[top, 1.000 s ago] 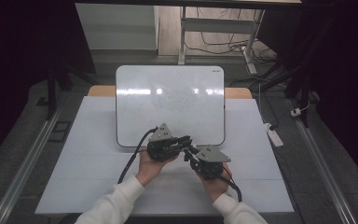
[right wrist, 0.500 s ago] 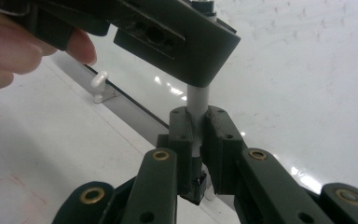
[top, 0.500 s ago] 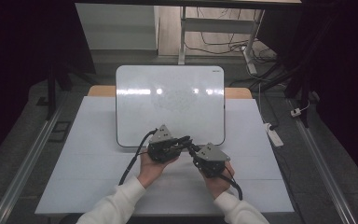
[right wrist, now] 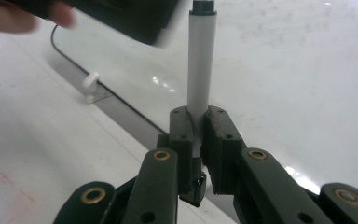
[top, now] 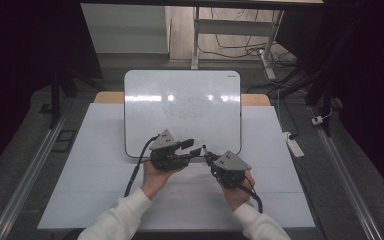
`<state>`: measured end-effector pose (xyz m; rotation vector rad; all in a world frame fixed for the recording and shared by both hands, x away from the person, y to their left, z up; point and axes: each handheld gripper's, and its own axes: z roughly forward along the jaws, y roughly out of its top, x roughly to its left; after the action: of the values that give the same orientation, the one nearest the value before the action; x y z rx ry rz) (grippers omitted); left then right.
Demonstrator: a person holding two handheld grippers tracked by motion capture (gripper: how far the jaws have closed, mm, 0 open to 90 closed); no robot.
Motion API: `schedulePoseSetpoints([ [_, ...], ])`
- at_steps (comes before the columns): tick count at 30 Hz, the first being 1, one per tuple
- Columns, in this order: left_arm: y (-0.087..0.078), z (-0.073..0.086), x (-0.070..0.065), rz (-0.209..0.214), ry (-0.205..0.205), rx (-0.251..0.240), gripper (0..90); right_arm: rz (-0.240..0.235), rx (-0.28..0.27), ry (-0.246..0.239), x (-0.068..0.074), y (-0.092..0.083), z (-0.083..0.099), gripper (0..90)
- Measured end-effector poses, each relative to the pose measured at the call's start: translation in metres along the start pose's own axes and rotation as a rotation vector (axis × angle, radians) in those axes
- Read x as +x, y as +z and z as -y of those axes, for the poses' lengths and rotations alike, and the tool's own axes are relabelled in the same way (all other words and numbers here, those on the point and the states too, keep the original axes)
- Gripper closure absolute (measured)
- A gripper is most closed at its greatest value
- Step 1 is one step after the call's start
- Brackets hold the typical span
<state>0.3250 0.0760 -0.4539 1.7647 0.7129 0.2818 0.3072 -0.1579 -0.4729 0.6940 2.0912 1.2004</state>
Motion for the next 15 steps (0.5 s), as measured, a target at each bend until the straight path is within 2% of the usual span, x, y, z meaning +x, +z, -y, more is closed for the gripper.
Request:
schedulePoseSetpoints([
  [4, -0.027, 0.007, 0.010, -0.059, 0.023, 0.031, 46.6, 0.022, 0.004, 0.048, -0.018, -0.007, -0.006, 81.4],
  [8, -0.056, 0.022, 0.021, -0.117, 0.013, 0.073, 42.9, 0.041, 0.029, 0.122, -0.044, -0.012, -0.009, 81.4],
  [12, -0.083, 0.041, 0.028, -0.176, 0.002, 0.120, 39.0, 0.078, 0.067, 0.152, -0.064, -0.010, -0.010, 81.4],
  [15, -0.100, 0.053, 0.030, -0.207, -0.009, 0.144, 36.8, 0.084, 0.098, 0.187, -0.076, -0.004, -0.009, 81.4],
])
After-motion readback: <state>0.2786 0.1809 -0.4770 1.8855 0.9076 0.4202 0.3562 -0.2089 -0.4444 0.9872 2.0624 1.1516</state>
